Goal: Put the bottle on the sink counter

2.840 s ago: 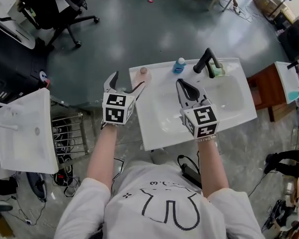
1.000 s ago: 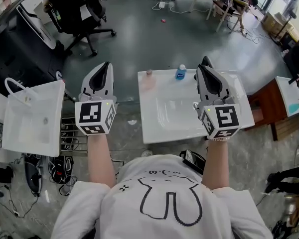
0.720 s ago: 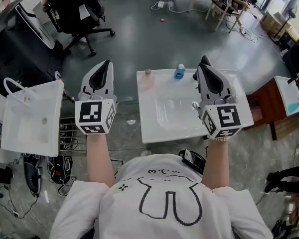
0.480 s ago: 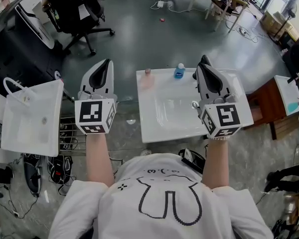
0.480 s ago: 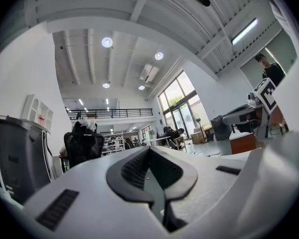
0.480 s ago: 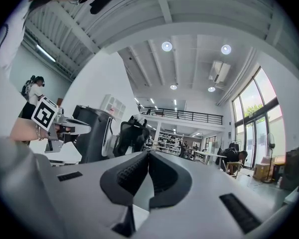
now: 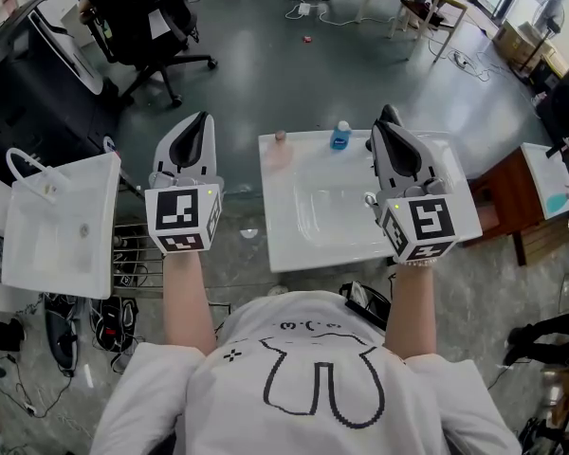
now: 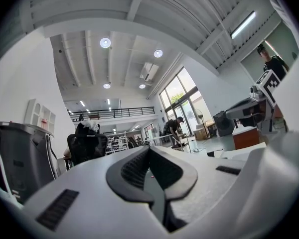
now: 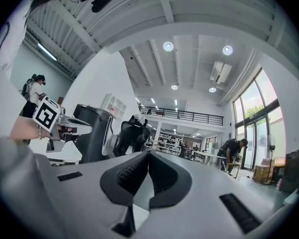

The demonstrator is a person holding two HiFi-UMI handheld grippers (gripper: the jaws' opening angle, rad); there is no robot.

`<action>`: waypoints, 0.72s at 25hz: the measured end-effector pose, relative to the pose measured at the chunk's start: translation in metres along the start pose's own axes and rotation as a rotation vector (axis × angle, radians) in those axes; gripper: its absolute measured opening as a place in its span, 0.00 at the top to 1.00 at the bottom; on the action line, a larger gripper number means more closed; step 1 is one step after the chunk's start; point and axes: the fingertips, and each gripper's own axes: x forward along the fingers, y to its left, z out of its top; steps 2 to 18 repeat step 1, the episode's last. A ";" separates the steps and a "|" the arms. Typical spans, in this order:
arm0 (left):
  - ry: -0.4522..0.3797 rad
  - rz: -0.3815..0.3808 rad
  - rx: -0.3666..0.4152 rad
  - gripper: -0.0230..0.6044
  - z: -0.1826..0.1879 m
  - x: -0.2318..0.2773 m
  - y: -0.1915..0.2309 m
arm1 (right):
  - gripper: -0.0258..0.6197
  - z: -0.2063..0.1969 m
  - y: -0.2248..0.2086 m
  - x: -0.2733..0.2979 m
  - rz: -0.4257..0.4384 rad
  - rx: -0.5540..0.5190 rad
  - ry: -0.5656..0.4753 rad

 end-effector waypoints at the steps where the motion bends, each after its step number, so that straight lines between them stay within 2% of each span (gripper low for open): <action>1: 0.002 0.000 0.002 0.95 0.000 0.000 0.000 | 0.91 0.000 0.001 0.000 0.001 -0.001 0.000; 18: 0.002 0.000 0.002 0.95 0.000 0.000 0.000 | 0.91 0.000 0.001 0.000 0.001 -0.001 0.000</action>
